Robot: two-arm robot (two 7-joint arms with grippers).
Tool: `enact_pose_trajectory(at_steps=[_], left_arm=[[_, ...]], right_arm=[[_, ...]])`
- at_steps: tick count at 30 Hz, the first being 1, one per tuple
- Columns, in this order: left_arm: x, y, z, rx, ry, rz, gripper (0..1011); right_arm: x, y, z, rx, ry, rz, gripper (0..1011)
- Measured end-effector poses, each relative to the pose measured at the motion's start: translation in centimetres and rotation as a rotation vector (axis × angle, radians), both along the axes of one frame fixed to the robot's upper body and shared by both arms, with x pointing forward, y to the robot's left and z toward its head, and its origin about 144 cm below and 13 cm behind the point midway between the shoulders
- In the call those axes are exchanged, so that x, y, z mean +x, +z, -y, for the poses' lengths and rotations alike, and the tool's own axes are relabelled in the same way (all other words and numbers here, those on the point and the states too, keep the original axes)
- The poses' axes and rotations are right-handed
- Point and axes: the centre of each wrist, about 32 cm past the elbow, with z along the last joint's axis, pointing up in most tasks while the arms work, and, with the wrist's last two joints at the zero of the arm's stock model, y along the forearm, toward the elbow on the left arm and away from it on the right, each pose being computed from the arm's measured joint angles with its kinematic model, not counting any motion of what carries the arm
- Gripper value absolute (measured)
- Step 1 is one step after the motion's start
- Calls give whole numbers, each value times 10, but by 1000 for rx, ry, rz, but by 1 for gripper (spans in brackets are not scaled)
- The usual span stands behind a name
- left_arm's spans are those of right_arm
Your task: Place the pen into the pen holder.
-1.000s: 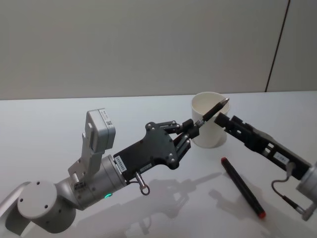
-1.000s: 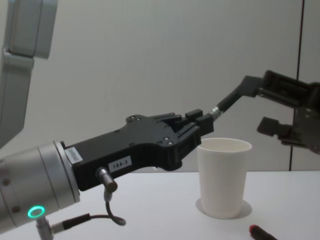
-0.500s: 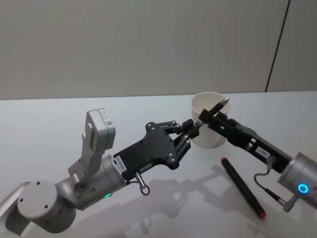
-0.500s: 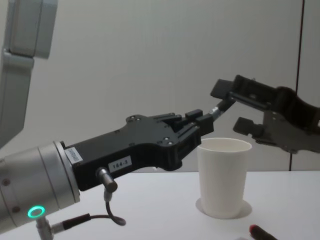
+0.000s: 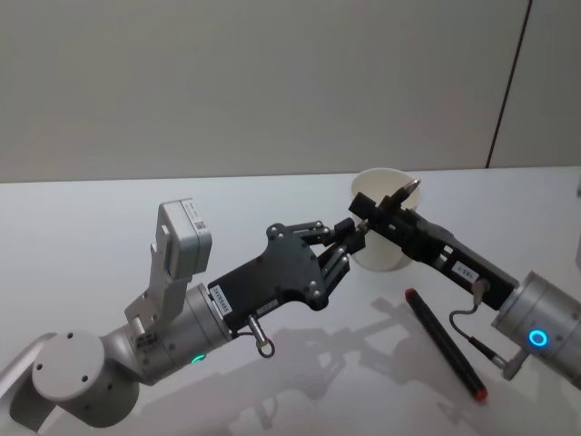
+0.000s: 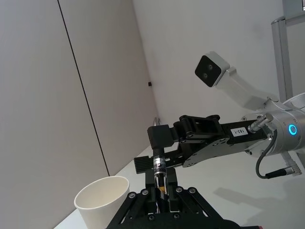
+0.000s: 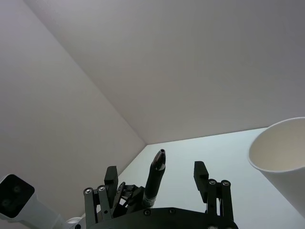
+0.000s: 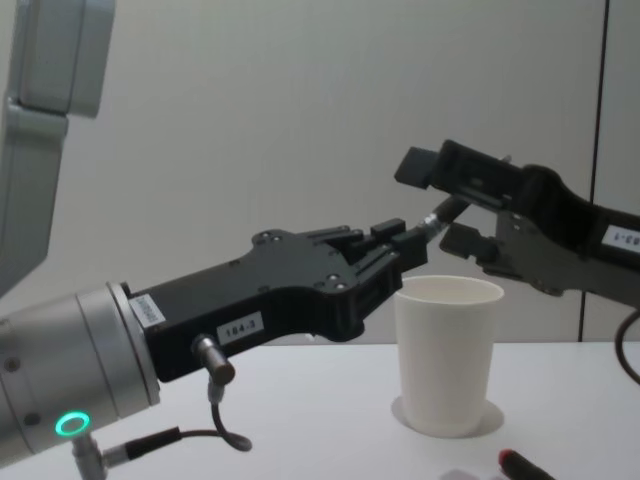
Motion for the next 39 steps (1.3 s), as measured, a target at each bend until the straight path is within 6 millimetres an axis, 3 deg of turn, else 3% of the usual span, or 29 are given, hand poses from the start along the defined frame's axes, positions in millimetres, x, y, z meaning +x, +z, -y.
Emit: enact_pose_trajectory(at_steps=[14, 26, 32, 39], left_arm=[[0, 0, 0, 0, 0, 0, 139], [0, 0, 0, 0, 0, 0, 139], [0, 0, 0, 0, 0, 0, 139], [0, 0, 0, 0, 0, 0, 139]], right_arm=[[2, -1, -2, 14, -6, 22, 985], [3, -2, -3, 18, -10, 29, 680], [3, -2, -3, 19, -12, 30, 447], [3, -2, -3, 19, -13, 31, 246]])
